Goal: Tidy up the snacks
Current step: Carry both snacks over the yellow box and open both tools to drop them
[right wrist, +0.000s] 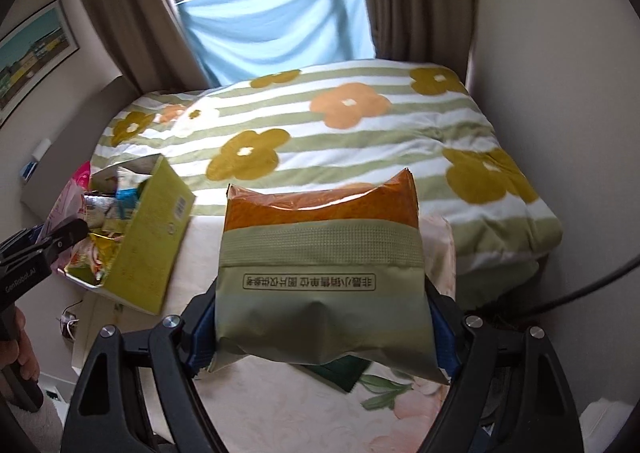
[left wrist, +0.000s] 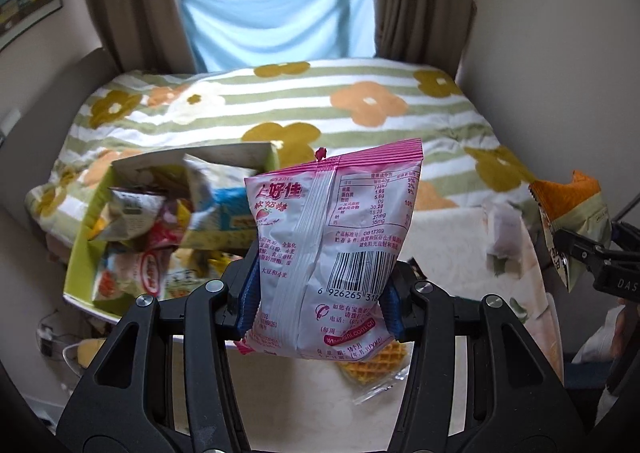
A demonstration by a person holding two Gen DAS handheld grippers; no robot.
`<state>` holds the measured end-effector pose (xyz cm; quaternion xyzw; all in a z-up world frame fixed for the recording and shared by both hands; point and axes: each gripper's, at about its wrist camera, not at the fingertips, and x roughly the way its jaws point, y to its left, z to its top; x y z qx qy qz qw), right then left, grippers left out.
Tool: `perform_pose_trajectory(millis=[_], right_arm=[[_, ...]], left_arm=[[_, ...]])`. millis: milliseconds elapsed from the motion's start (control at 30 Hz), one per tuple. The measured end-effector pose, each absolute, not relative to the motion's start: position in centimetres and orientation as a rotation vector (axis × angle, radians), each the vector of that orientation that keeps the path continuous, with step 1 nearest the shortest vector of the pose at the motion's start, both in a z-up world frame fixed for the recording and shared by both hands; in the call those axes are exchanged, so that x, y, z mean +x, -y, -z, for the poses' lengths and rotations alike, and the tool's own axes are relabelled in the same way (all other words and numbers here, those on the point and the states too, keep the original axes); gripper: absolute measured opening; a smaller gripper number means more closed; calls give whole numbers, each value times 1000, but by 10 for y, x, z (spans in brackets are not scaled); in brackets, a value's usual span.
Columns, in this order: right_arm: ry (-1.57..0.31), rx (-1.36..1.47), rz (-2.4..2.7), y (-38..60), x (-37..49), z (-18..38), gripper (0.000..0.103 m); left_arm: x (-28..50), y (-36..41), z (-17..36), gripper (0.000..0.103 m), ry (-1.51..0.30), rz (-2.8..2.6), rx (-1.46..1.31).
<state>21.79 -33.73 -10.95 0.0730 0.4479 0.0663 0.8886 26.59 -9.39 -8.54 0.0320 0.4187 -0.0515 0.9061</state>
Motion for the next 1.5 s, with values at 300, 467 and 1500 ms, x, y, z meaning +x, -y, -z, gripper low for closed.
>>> perform_pose_trajectory(millis=[300,467,1500], right_arm=[[-869,87,-249,249,241,75,81],[-868,64,-325,180,263,74,81],[-1029,55,-404,16,315,124,82]], left_arm=[[279,-4,69,46,-839,23,8],[292,-64,75,46,-861,-16,-16],[322,-192,165,103,-1073,1,30]])
